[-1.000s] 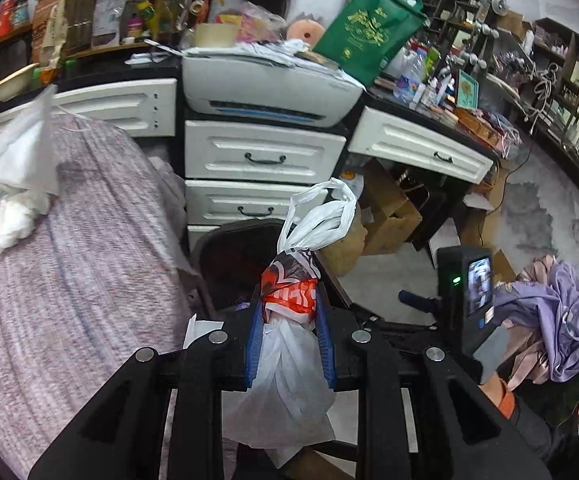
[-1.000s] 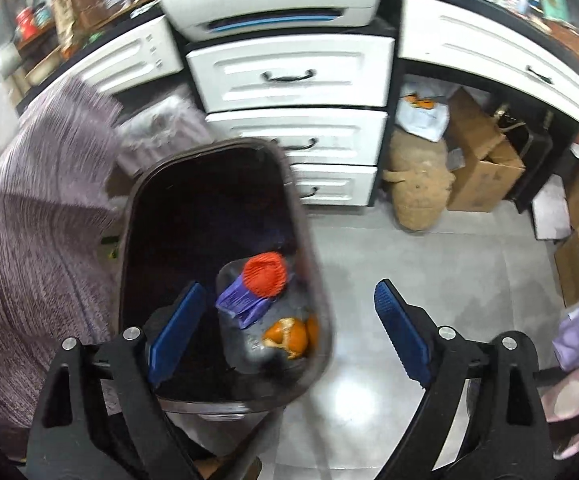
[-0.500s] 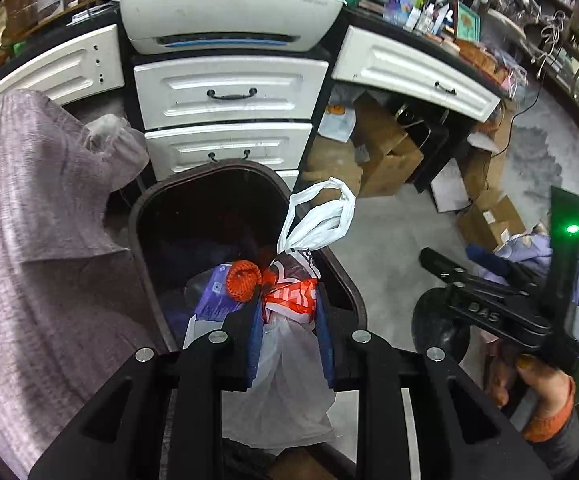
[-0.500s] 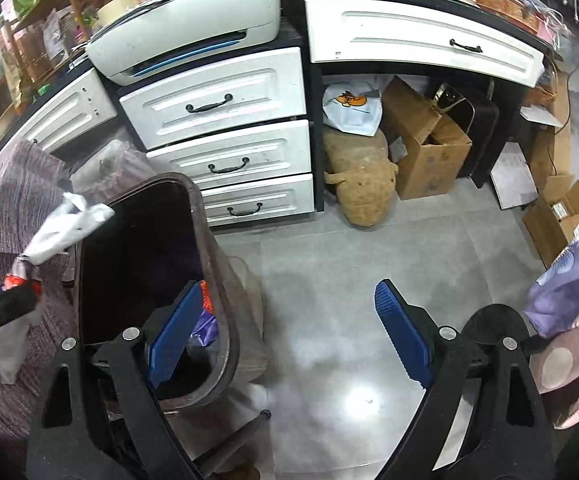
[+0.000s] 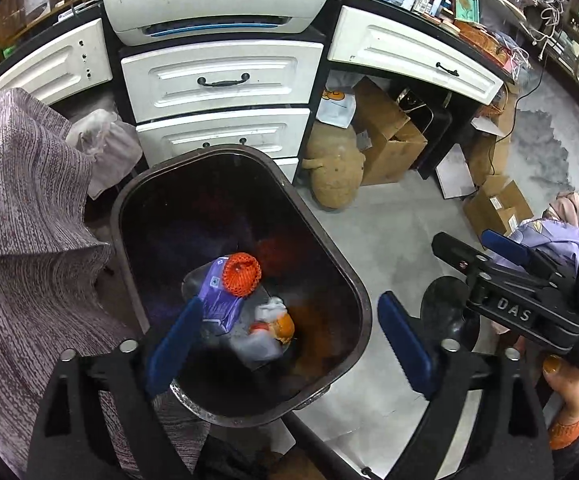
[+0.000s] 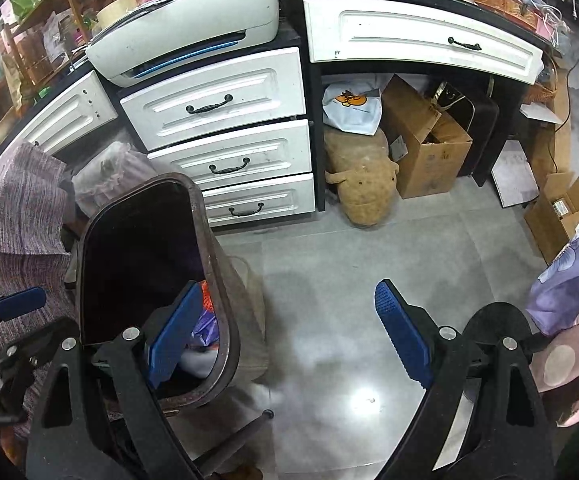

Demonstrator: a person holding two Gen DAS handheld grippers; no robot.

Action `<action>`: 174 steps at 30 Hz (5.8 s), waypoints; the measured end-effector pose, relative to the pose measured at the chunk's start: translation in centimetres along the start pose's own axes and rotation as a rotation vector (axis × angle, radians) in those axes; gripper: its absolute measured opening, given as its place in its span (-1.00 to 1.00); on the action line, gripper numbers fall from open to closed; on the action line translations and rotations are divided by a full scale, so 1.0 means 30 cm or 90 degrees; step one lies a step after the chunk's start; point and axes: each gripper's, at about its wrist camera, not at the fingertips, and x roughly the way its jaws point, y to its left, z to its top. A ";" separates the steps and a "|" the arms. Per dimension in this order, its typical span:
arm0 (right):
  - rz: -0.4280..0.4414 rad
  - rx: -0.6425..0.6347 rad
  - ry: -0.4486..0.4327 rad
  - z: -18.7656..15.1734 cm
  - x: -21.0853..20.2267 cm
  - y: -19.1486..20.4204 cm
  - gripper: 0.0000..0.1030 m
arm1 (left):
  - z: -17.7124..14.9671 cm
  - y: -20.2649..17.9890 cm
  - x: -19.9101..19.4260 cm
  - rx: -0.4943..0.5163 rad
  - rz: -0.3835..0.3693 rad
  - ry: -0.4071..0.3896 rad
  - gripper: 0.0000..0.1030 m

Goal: Collect trash
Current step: 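Carry the orange net and white bag over the bin and open both grippers, then return to the table and grasp the white tissue with the left gripper, then grasp the white paper receipt with the right gripper while the left gripper holds the tissue, then carry the tissue and receipt over the black bin and open both grippers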

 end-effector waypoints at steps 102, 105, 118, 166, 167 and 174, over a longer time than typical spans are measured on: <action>0.369 -0.628 0.046 -0.180 -0.223 1.909 0.30 | -0.707 0.948 -1.000 -0.371 0.308 -0.247 -0.62; 0.375 -0.617 0.063 -0.176 -0.201 1.915 -0.13 | -0.704 0.940 -0.983 -0.366 0.300 -0.245 -0.62; 0.424 -0.611 0.031 -0.191 -0.323 1.763 -0.50 | -0.688 0.894 -0.956 -0.349 0.285 -0.240 -0.62; 0.220 -0.302 -0.019 0.044 -0.133 0.626 -0.50 | -0.268 0.382 -0.663 -0.159 0.116 -0.231 -0.62; 0.210 -0.298 -0.013 0.044 -0.109 0.620 -0.50 | -0.256 0.370 -0.652 -0.154 0.112 -0.229 -0.62; 0.154 -0.266 0.050 0.024 0.099 0.568 -0.50 | -0.202 0.317 -0.589 -0.133 0.092 -0.211 -0.62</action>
